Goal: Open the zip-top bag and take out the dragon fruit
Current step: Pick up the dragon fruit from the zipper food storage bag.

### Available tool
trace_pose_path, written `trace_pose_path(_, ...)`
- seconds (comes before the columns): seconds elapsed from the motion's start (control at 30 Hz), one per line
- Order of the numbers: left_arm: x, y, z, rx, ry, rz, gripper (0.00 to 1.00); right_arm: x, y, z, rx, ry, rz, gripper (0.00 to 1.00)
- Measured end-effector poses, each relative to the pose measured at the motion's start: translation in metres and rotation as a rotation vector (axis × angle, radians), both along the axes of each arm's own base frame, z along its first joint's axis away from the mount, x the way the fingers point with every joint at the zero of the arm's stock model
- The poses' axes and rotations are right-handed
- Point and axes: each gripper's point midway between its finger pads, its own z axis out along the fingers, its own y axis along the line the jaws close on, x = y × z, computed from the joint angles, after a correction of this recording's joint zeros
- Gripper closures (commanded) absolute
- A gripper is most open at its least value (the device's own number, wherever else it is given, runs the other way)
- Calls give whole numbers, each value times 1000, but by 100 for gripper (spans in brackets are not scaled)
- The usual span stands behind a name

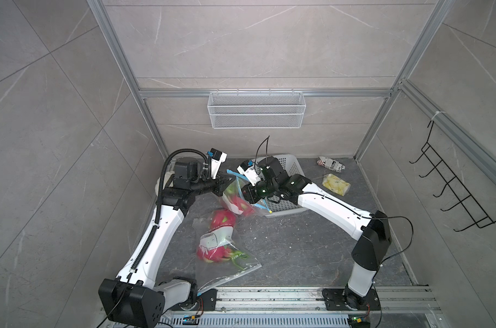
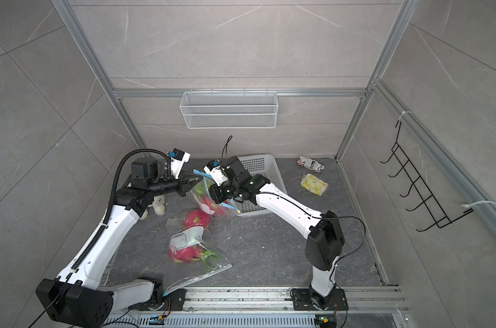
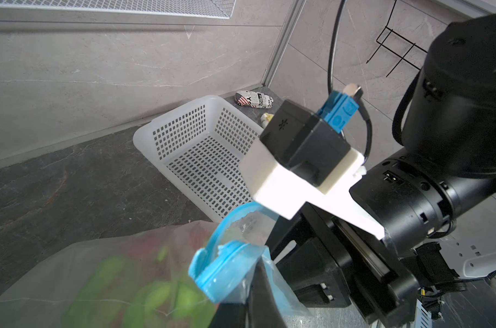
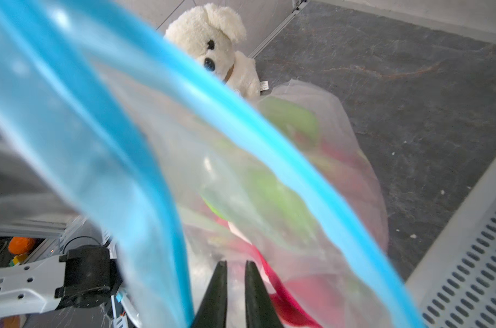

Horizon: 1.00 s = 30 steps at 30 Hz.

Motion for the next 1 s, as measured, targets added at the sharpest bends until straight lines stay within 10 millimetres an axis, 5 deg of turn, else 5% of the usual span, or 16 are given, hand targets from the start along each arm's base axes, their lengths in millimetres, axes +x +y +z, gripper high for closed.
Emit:
trace_pose_path(0.3, -3, 1, 4, -1, -12, 3, 100, 24, 14, -11, -59, -72, -24, 57)
trace_pose_path(0.7, -5, 0, -1, -6, 2, -9, 100, 31, 15, -33, -194, -222, 41, 40)
trace_pose_path(1.0, -4, 2, -4, -12, 25, -1, 100, 43, 40, -42, -159, -277, 142, 44)
